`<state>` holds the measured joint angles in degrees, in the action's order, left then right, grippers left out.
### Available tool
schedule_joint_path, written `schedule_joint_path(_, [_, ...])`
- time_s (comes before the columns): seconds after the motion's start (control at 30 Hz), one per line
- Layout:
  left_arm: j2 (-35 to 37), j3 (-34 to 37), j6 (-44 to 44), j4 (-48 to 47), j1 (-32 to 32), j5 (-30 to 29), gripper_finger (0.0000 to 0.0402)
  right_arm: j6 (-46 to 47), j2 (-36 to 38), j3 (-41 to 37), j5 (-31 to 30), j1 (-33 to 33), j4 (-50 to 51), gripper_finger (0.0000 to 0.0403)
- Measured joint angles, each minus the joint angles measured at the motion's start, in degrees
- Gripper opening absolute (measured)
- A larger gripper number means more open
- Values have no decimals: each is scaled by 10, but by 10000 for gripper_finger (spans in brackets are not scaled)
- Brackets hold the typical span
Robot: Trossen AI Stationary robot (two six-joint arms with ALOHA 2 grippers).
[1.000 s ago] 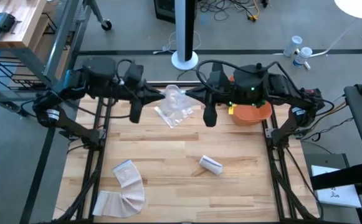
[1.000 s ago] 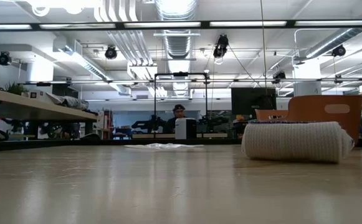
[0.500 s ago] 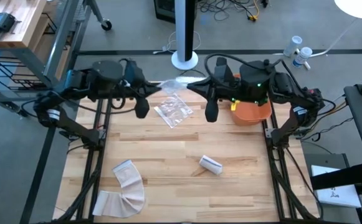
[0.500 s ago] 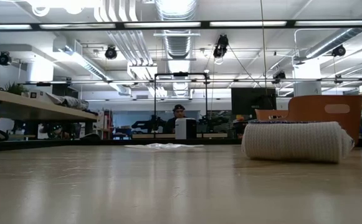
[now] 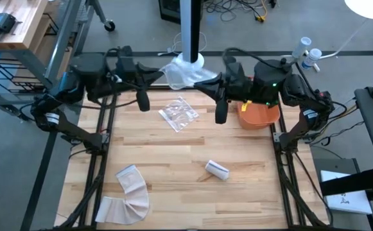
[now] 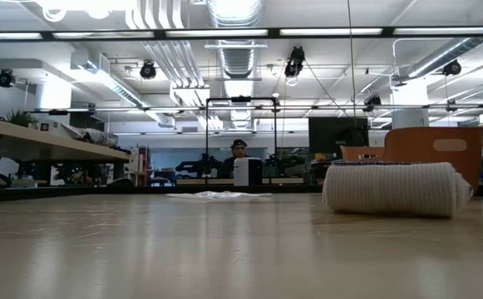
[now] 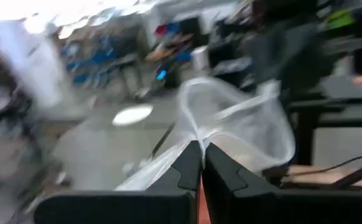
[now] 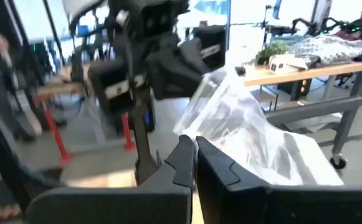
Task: Roll bandage
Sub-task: Open the transparent zip bag
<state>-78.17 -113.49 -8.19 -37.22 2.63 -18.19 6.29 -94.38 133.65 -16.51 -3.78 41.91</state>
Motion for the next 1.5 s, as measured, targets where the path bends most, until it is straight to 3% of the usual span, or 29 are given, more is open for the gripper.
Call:
schedule_joint_path(0.2, [-5,0,-48,29,0,137,0,72,-3,0,-6,19,-34,0])
schedule_joint_path(0.37, [-9,3,-48,23,0,146,0,126,-2,0,-6,41,-39,0])
schedule_joint_path(0.43, [-7,3,-39,23,0,132,0,146,-1,0,-5,49,-31,0])
schedule_joint_path(0.7, [4,4,25,-22,1,-56,0,234,0,0,2,68,36,0])
schedule_joint_path(1.03, [-9,8,83,-72,10,-62,0,260,-4,-13,2,85,55,0])
schedule_joint_path(1.23, [-10,8,75,-71,10,19,0,131,-4,-13,24,80,52,0])
schedule_joint_path(1.43, [-10,8,30,-72,9,200,0,39,-4,-15,35,66,43,0])
schedule_joint_path(1.5, [-9,8,29,-72,9,231,0,12,-4,-16,35,62,39,0])
